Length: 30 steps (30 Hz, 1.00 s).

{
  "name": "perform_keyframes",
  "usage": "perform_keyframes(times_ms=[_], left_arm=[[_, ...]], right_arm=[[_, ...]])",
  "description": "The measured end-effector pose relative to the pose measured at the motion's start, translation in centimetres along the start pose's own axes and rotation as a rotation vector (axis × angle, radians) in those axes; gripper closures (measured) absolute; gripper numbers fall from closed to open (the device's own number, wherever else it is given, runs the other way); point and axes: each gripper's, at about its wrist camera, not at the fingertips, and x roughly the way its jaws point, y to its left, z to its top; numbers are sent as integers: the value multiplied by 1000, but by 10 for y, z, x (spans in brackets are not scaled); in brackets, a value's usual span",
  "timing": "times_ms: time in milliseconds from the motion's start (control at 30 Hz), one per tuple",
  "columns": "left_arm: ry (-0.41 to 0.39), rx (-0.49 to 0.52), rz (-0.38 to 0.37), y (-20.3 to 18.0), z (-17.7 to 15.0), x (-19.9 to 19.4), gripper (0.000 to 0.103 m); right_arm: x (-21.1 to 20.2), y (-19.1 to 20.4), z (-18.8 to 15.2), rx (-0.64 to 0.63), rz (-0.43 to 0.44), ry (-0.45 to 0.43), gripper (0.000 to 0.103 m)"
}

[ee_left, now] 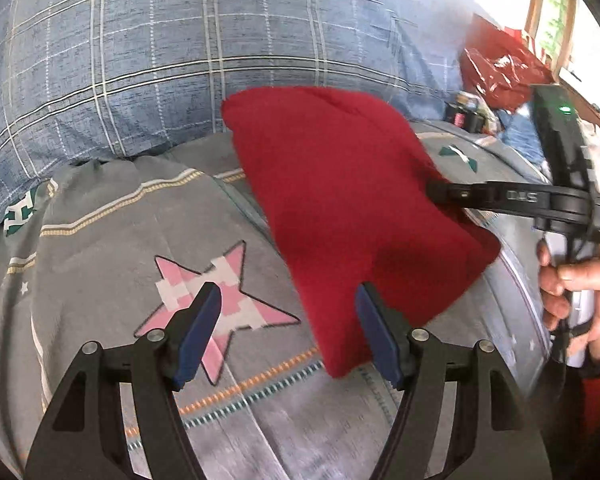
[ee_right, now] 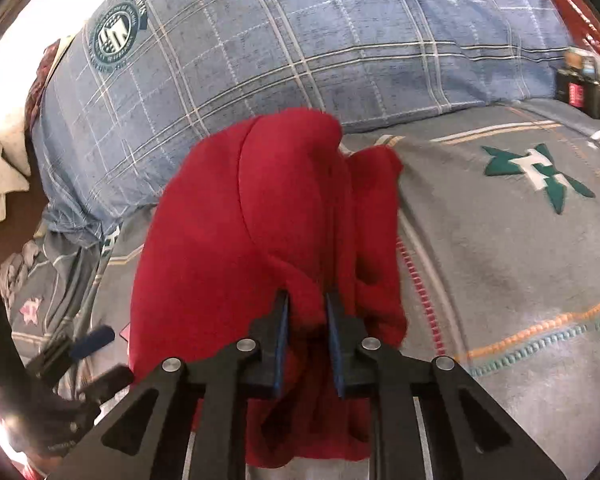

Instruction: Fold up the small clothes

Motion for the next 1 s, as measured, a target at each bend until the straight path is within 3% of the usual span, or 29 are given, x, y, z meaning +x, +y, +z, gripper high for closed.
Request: perform_keyframes(times_ms=[67,133,233,400,533,700,800,900,1000], left_arm=[[-11,-24,0,6,2,0,34],[-25,-40,9,8,7,-1,34],[-32,-50,25,11,11,3,34],[-19,-65,31,12,15,14,31],[-20,-59,22,12,15,20,24],[-13,-76,11,15,15,22,22],[-16,-93,-6,19,14,18,22],[-24,-156,-75,27,17,14,19],[-26,-211,-143,31,23,15,18]], right_arm=[[-11,2,6,5,11,-36,71],[-25,4,10,20,-3,-98,48],[-34,26,16,-44,-11,-166,46],[-5,57,29,-180,-36,-129,51],[30,44,33,-199,-165,-94,52],[30,31,31,-175,-146,-104,52],[18,24,28,-148,-162,-115,33],[3,4,26,-60,-109,-131,27],[-4,-11,25,-10,-141,-148,18]])
